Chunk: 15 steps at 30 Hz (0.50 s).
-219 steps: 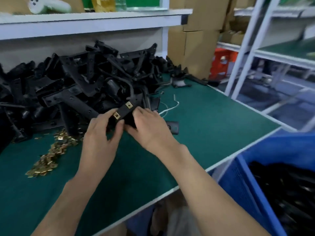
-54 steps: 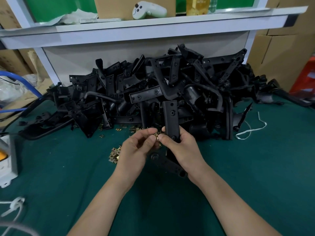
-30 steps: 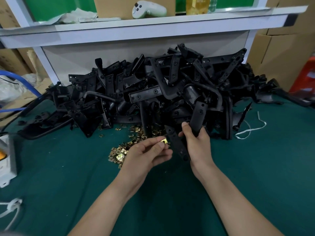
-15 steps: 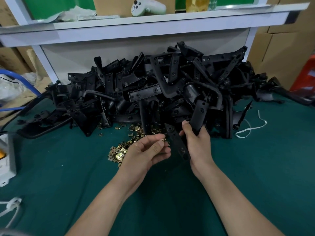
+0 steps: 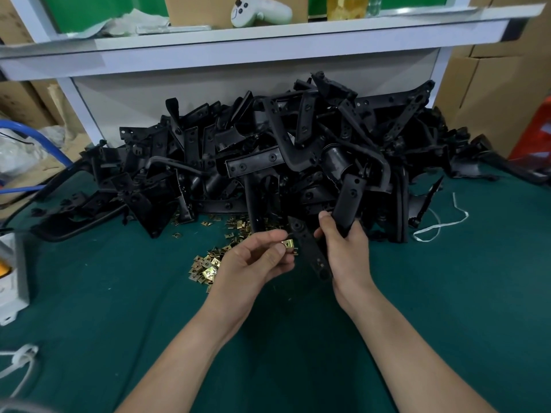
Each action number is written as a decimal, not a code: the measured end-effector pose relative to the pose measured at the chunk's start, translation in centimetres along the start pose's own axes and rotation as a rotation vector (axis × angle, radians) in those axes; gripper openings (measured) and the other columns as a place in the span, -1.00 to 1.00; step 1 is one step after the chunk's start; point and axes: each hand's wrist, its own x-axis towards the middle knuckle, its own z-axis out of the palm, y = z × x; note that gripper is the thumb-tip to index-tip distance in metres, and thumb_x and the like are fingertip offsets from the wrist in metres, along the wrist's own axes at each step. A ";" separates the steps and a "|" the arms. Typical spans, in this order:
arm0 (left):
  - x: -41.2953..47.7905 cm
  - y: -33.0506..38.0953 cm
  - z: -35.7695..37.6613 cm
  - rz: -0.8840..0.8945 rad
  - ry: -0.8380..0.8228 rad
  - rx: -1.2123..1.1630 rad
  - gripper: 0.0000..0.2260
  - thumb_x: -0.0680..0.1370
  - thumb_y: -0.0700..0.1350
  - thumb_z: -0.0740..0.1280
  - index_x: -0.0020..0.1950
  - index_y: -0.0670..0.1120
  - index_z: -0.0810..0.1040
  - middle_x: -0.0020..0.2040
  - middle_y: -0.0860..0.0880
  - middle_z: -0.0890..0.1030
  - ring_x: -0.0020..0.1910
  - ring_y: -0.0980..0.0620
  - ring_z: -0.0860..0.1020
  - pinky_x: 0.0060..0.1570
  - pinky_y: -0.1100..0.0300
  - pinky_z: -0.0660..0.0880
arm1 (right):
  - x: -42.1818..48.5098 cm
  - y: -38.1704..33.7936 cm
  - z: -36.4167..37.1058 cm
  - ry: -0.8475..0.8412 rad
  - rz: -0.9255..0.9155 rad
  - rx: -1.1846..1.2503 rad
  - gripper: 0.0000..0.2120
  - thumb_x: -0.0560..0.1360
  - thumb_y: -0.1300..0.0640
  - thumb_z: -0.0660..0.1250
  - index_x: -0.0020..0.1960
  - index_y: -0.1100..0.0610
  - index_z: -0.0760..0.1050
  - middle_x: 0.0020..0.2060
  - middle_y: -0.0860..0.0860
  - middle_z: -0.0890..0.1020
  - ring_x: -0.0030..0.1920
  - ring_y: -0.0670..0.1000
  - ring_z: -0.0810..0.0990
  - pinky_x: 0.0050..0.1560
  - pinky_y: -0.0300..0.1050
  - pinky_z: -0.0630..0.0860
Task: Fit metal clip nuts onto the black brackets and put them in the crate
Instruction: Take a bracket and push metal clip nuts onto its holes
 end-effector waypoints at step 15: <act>0.0 -0.2 0.1 -0.138 -0.055 -0.102 -0.83 0.51 -0.09 0.44 0.02 -0.14 0.72 -0.09 -0.15 0.68 -0.12 -0.03 0.66 -0.02 0.14 0.62 | -0.3 -0.3 0.2 -0.016 -0.001 0.001 -0.82 0.59 -0.03 0.37 -0.02 0.08 0.49 -0.39 -0.16 0.60 -0.29 -0.14 0.58 -0.09 -0.08 0.53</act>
